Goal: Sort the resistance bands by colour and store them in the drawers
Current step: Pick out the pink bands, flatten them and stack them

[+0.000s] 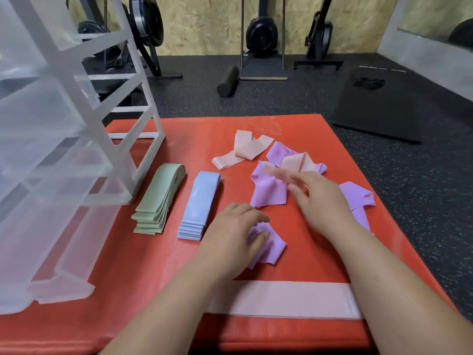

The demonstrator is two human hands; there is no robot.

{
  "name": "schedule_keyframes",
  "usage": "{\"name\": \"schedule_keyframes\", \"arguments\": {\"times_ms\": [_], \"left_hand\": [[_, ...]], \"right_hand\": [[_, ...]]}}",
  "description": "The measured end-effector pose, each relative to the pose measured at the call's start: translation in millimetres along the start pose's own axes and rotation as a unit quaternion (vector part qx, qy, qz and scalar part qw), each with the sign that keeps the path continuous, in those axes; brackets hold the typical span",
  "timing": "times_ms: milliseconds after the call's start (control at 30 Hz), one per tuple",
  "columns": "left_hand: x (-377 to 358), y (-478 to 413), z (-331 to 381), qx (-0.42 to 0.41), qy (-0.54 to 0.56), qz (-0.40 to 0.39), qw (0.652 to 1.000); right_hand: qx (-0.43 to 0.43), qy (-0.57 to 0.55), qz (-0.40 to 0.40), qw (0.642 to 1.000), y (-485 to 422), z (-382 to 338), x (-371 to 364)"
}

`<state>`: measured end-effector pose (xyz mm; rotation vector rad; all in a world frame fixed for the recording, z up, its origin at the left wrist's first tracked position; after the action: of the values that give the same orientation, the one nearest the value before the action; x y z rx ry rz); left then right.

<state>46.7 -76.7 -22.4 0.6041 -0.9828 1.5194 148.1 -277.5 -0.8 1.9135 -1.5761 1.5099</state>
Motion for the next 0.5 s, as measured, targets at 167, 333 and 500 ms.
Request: {"name": "schedule_keyframes", "arguments": {"times_ms": [167, 333, 500], "left_hand": [[4.1, 2.1, 2.5, 0.005, 0.007, 0.013, 1.000], [5.9, 6.6, 8.0, 0.014, 0.018, 0.020, 1.000], [6.6, 9.6, 9.7, 0.061, 0.074, 0.027, 0.995]], "right_hand": [[-0.074, -0.167, 0.171, 0.968, 6.2, -1.9, 36.1], [-0.110, -0.294, 0.129, 0.941, 21.9, 0.7, 42.4], [-0.113, -0.357, 0.056, 0.926, 36.1, -6.4, 54.4]]}}
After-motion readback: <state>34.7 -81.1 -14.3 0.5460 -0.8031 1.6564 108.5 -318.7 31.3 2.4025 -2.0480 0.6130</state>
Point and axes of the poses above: each hand's wrist, its own y-axis away from the middle knuckle, its own x-axis out of the back of the hand, z = x × y, the point moved 3 cm from there along -y, towards the middle knuckle, and after that the axes turned 11 degrees about x, right-handed, at the moved point
